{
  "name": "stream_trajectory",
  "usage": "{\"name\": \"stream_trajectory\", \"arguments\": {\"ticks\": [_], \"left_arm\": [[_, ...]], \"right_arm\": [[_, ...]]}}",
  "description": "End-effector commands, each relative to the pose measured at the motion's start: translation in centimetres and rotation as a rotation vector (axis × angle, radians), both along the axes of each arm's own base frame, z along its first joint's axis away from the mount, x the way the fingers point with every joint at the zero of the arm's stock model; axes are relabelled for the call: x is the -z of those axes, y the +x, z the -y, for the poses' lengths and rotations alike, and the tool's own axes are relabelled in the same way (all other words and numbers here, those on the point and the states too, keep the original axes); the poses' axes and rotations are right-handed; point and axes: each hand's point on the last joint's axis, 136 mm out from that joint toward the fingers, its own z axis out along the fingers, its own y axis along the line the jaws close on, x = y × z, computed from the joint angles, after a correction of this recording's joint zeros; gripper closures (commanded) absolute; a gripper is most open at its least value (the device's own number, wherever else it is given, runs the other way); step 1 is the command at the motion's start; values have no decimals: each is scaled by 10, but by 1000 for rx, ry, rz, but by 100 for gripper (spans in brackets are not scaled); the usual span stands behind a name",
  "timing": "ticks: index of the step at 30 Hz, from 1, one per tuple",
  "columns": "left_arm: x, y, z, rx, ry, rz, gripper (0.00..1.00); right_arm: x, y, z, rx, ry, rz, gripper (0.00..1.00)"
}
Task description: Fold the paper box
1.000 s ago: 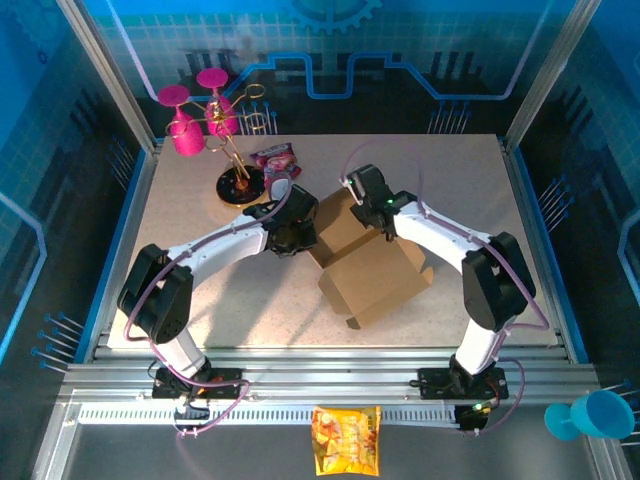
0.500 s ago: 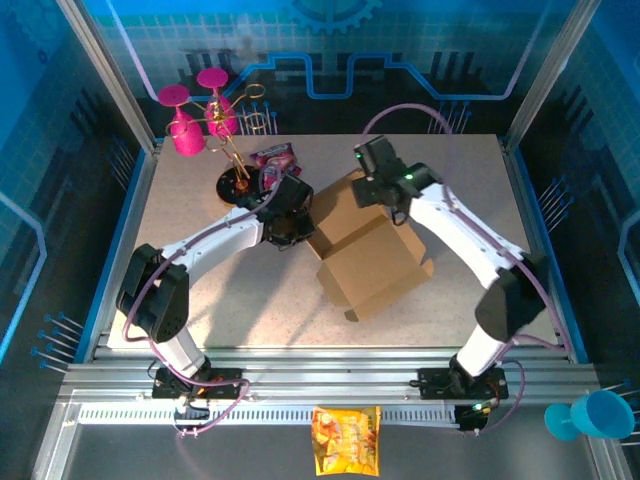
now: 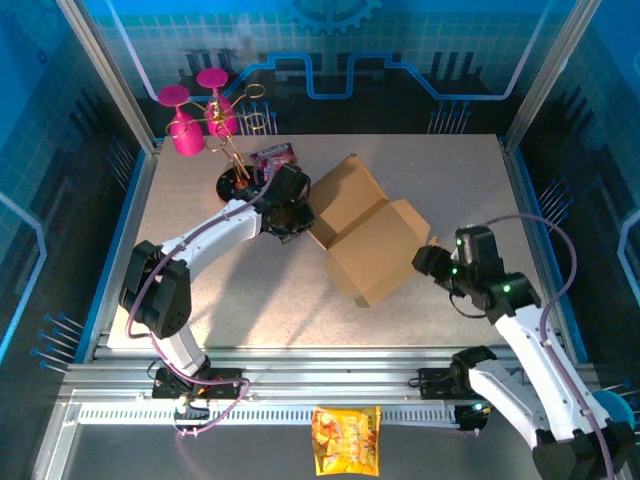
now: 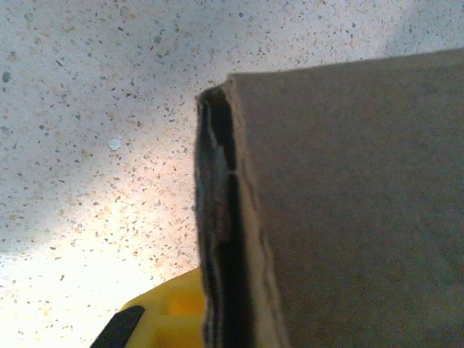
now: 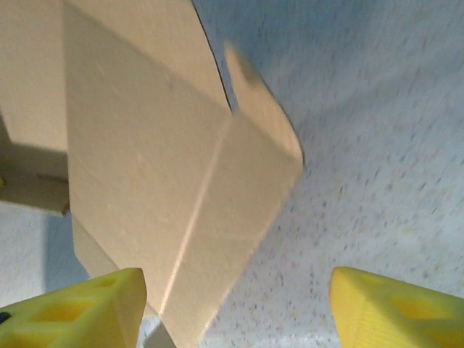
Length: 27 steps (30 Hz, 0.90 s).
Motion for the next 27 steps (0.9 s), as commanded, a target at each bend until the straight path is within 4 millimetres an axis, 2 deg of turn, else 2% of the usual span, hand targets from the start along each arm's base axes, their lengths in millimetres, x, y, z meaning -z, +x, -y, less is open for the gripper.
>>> {"name": "stream_trajectory", "arguments": {"ticks": [1, 3, 7, 15, 17, 20, 24, 25, 27], "left_arm": [[-5, 2, 5, -4, -29, -19, 100], [-5, 2, 5, -1, -31, -21, 100], [-7, 0, 4, -4, -31, -22, 100], [-9, 0, 4, -11, -38, -18, 100], [-8, 0, 4, -13, -37, -22, 100], [-9, -1, 5, -12, -41, -19, 100], [-11, -3, 7, -15, -64, -28, 100], [-13, -5, 10, -11, -80, -31, 98], [-16, -11, 15, 1, -105, -45, 66]], "right_arm": [[0, 8, -27, -41, 204, 76, 37], [7, 13, -32, -46, 242, 80, 41], [15, 25, -40, -78, 245, 57, 54], [20, 36, -44, -103, 224, 37, 64], [20, 37, -41, -92, 208, 33, 76], [21, 37, -35, -87, 143, 2, 82], [27, 35, -19, -100, -26, -86, 94], [25, 35, -13, -104, -84, -105, 99], [21, 37, -2, -139, -194, -132, 100]]}}
